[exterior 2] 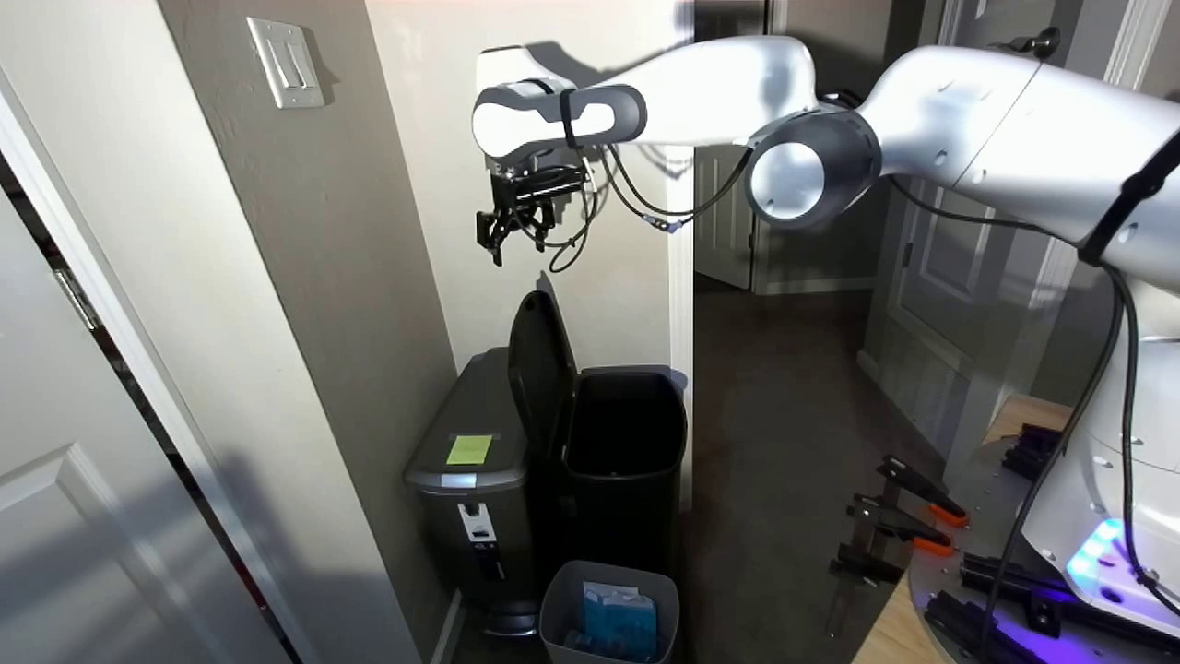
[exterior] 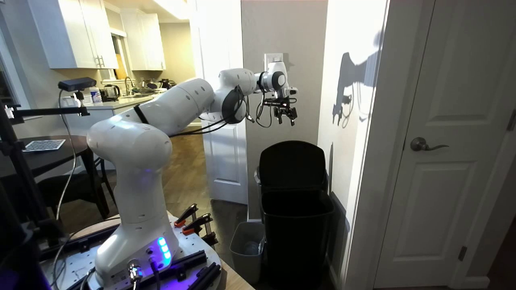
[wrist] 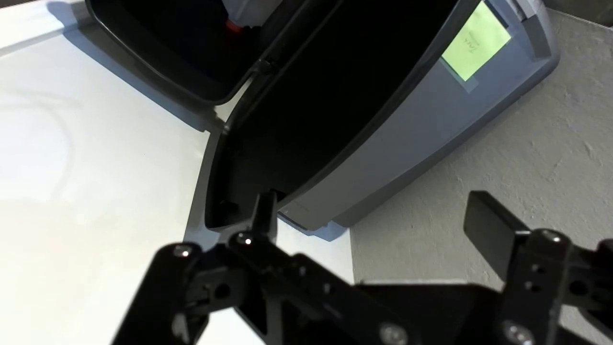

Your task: Close the black bin

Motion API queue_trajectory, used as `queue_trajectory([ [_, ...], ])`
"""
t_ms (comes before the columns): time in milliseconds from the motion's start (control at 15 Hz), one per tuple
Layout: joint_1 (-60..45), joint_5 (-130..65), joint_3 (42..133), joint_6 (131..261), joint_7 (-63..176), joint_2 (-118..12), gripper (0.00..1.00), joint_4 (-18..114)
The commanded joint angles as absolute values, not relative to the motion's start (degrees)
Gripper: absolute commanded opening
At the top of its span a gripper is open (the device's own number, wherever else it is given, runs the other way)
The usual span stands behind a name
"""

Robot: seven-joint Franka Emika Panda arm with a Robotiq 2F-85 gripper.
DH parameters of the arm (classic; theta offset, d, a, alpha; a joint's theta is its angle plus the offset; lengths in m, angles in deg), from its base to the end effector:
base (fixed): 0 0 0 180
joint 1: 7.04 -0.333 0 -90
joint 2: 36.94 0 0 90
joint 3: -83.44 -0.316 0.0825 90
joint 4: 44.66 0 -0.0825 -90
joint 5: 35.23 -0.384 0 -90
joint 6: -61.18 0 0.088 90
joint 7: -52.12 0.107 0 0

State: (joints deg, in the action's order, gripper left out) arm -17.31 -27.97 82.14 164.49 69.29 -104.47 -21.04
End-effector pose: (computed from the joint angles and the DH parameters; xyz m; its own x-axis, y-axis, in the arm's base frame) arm 0.8054 0.1416 0.3668 0.9687 -0.0906 0.2313 -0.1023 -0.9940 0.0390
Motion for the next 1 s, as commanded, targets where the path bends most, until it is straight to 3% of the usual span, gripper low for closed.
queue_trajectory([
  [0, -17.0, -28.3, 81.5, 166.0, 66.6, -104.0, 1.0, -19.0],
  [467, -17.5, -27.0, 82.2, 164.3, 57.9, -104.6, 1.0, -18.1],
  [533, -17.9, -28.1, 83.6, 161.3, 57.3, -108.3, 1.0, -24.6],
  [600, -17.6, -27.2, 82.7, 163.6, 58.3, -105.0, 1.0, -18.3],
  [933, -17.5, -29.1, 81.8, 166.5, 61.2, -106.2, 1.0, -19.2],
])
